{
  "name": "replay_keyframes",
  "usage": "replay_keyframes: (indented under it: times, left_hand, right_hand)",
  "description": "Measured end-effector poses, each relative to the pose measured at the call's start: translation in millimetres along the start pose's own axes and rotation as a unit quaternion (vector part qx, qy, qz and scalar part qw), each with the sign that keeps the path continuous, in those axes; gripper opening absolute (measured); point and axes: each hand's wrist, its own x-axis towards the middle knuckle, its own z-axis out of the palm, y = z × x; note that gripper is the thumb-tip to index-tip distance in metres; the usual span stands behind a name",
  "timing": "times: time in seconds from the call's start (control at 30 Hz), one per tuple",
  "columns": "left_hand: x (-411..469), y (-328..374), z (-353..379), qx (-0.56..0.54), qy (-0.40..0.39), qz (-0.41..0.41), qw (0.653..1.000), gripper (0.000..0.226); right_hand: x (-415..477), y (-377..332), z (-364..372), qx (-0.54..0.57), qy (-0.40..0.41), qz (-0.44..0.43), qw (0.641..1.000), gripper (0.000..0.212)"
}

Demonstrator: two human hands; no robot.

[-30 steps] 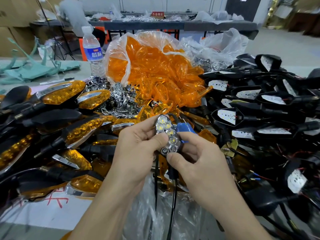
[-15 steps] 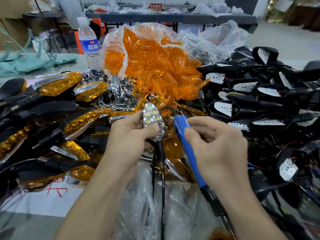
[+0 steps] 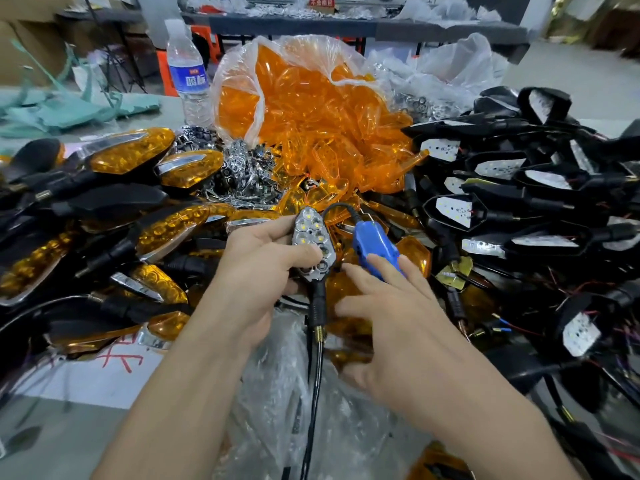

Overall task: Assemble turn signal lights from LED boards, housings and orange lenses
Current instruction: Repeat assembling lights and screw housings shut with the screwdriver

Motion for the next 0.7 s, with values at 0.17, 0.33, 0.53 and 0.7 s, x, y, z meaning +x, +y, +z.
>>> replay_keyframes:
  times: [0.17, 0.33, 0.53, 0.7]
  left_hand:
    - [3.8, -0.4, -4.2, -0.02, 0.018, -0.002, 1.0, 0.041]
    - [3.4, -3.2, -1.9, -0.007, 0.012, 0.014, 1.0, 0.046]
    - [0.4, -2.6, 1.3, -0.001, -0.001, 0.027, 1.0, 0.044]
    - [-4.8, -3.1, 8.1, 0.02, -0.032, 0.036, 0.999, 0.039]
  right_hand:
    - [-6.6, 7.4, -6.7, 0.171, 0.121, 0.047, 0.977, 0.025]
    - [-1.3, 25.6, -11.0, 0.467, 0.199, 0.117, 0.853, 0.024]
    - [2.5, 19.9, -11.3, 0.677, 0.245, 0.115, 0.684, 0.021]
    - [6.2, 13.0, -9.0, 0.748, 0.241, 0.07, 0.615, 0.039]
